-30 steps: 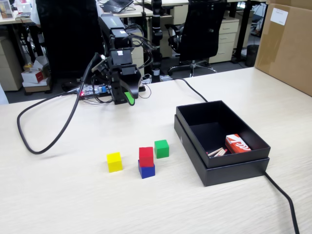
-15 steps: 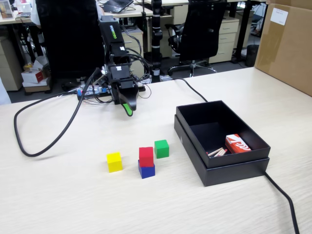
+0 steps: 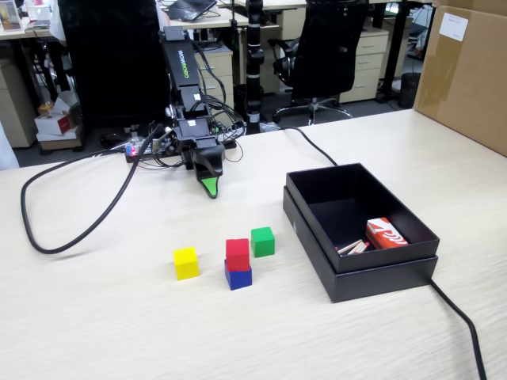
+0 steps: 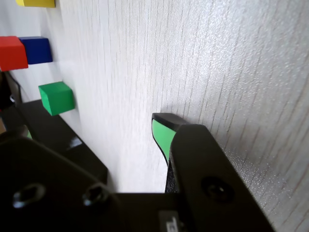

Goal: Put the red cube on top of the blue cube

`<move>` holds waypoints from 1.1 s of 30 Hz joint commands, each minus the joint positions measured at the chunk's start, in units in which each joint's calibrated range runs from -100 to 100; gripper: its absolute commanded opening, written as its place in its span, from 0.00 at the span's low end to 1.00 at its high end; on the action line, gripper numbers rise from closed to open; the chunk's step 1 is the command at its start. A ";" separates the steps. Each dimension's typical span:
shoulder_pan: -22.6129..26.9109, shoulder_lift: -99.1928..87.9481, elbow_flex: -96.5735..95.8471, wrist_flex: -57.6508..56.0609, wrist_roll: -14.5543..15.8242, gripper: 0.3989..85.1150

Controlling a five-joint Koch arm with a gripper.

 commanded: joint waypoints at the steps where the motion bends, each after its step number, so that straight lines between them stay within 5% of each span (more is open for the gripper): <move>1: -0.10 0.41 -1.39 -1.03 -0.39 0.57; 33: -0.44 0.41 -1.39 -1.03 -0.54 0.57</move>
